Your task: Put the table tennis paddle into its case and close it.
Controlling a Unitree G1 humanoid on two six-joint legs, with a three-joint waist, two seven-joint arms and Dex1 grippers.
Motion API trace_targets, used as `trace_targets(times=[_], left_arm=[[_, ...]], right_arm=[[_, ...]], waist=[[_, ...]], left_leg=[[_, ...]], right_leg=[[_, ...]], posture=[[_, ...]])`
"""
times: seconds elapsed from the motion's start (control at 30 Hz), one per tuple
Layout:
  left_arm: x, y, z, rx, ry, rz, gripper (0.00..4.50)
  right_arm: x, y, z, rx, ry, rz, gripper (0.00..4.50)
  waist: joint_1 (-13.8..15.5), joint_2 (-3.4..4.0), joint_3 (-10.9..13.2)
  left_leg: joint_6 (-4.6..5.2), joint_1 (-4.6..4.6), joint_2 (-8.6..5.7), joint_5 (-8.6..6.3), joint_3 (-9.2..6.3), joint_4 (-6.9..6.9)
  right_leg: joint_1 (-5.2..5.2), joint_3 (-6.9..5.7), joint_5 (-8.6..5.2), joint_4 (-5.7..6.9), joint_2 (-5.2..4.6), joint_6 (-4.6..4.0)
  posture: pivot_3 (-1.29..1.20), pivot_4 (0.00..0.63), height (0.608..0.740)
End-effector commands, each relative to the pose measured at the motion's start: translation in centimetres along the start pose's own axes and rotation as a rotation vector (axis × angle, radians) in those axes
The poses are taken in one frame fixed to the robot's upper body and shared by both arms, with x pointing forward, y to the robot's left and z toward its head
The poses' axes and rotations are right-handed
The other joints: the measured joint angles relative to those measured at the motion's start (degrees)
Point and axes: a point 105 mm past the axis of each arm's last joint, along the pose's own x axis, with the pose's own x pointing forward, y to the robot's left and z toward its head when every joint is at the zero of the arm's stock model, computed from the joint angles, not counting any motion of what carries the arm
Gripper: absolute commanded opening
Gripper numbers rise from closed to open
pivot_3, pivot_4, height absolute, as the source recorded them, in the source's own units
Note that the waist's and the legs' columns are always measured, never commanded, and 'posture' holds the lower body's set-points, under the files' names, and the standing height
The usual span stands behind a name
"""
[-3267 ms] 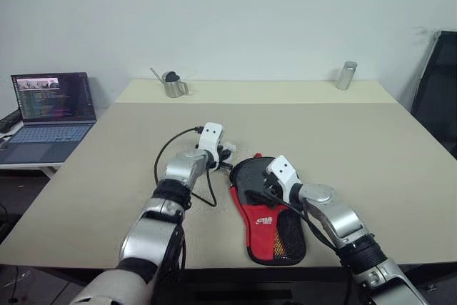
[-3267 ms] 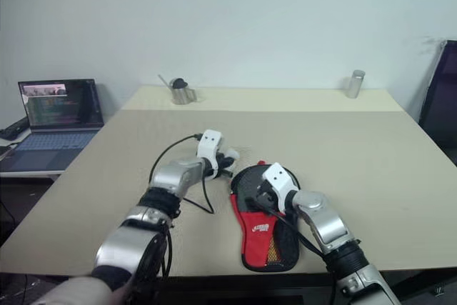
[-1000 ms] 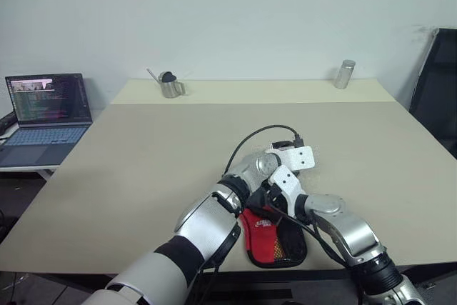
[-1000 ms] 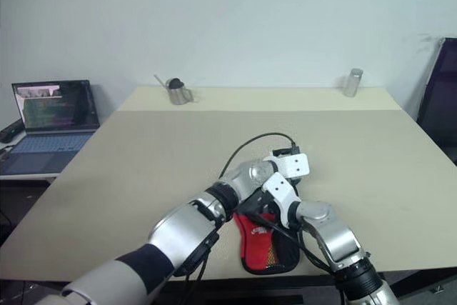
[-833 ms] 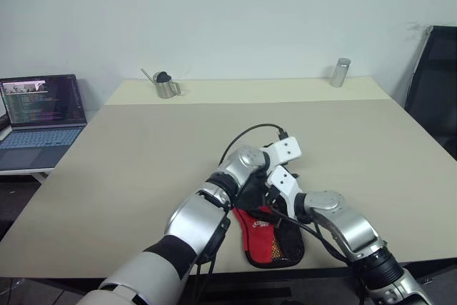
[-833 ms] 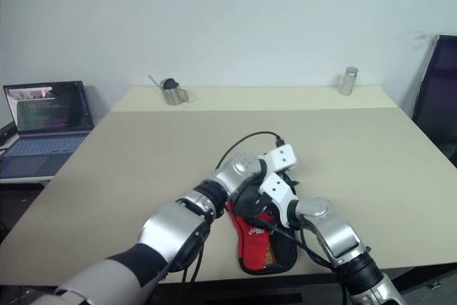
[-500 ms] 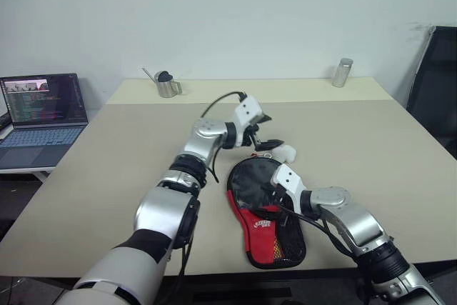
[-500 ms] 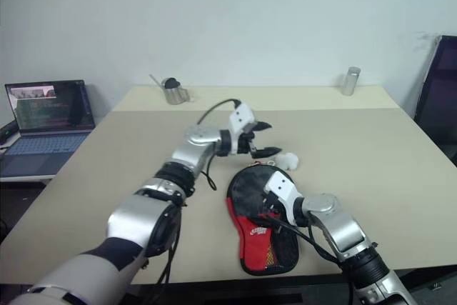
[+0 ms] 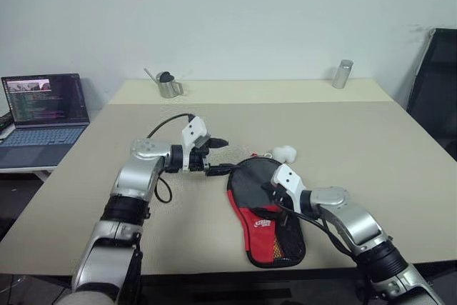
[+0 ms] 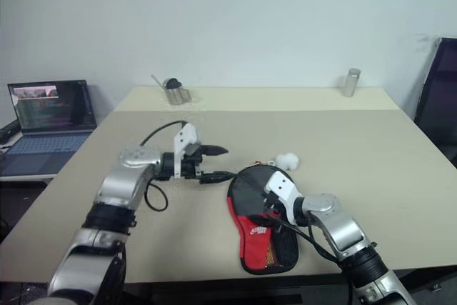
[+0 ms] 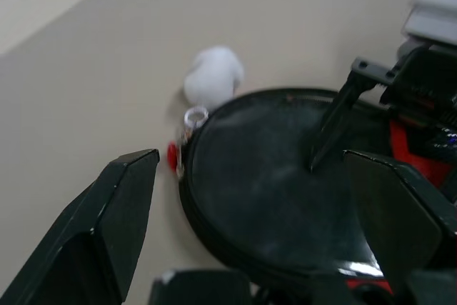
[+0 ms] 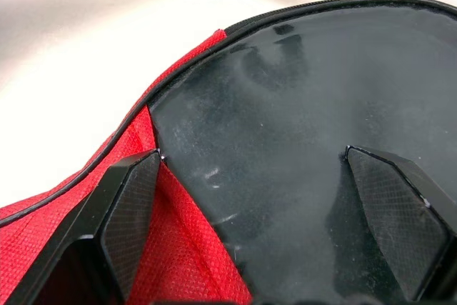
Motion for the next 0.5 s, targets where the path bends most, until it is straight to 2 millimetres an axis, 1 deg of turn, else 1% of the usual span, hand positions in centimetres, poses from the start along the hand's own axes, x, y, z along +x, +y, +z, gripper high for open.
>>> trace_targets(times=[0.03, 0.1, 0.17, 0.23, 0.3, 0.43, 0.5], left_arm=[[1.5, -1.2, 0.7, -0.02, -0.075, 0.012, 4.48], [2.2, -1.7, 0.7, -0.049, -0.107, 0.017, 4.48], [2.5, -2.0, 0.7, -0.066, -0.123, 0.017, 4.48], [2.6, -2.4, 0.6, -0.069, -0.123, 0.015, 4.48], [2.5, -2.7, 0.3, -0.071, -0.119, 0.014, 4.48], [2.9, -3.1, -0.7, -0.087, -0.093, 0.016, 4.48], [3.7, -3.5, -1.1, -0.114, -0.091, 0.018, 4.48]], right_arm=[[0.1, 0.9, -3.7, 0.089, 0.116, 0.043, 4.5], [-0.8, -0.1, -2.8, 0.1, 0.084, 0.028, 4.5], [-2.4, -1.5, -1.6, 0.11, 0.042, -0.002, 4.5], [-4.5, -2.5, -0.3, 0.114, 0.002, -0.013, 4.5], [-6.7, -3.0, 1.3, 0.109, -0.045, 0.001, 4.5], [-10.6, -4.2, 3.6, 0.085, -0.114, -0.013, 4.5], [-12.0, -6.4, 4.9, 0.083, -0.174, -0.09, 4.5]], waist=[[0.1, -0.01, 0.0], [0.1, -0.02, 0.0], [0.2, -0.01, 0.0], [0.2, 0.03, 0.1], [0.3, 0.11, 0.1], [0.3, 0.14, 0.4], [0.2, 0.13, 0.5]], left_leg=[[0.0, 0.0, 0.0, 0.0, -0.01, 0.0], [0.0, -0.01, 0.0, 0.0, -0.01, 0.0], [-0.01, -0.06, 0.0, 0.0, -0.02, 0.01], [-0.01, -0.09, 0.0, 0.0, -0.01, 0.0], [-0.01, -0.14, -0.03, 0.0, 0.0, -0.01], [0.0, -0.25, -0.02, 0.0, 0.02, -0.06], [0.0, -0.25, 0.0, -0.01, 0.03, -0.09]], right_leg=[[0.0, 0.0, 0.0, 0.01, 0.0, -0.01], [-0.01, -0.01, 0.01, 0.0, -0.01, -0.01], [-0.04, -0.02, 0.01, -0.02, -0.01, -0.02], [-0.05, -0.01, 0.01, -0.06, -0.02, -0.03], [-0.06, -0.01, 0.01, -0.12, -0.07, -0.03], [-0.2, -0.01, -0.04, -0.13, -0.08, -0.11], [-0.21, -0.01, -0.05, -0.13, -0.07, -0.13]], posture=[[0.0, 0.15, 0.74], [0.0, 0.15, 0.74], [0.0, 0.15, 0.74], [0.0, 0.15, 0.74], [0.0, 0.15, 0.74], [0.0, 0.15, 0.74], [0.0, 0.15, 0.74]])
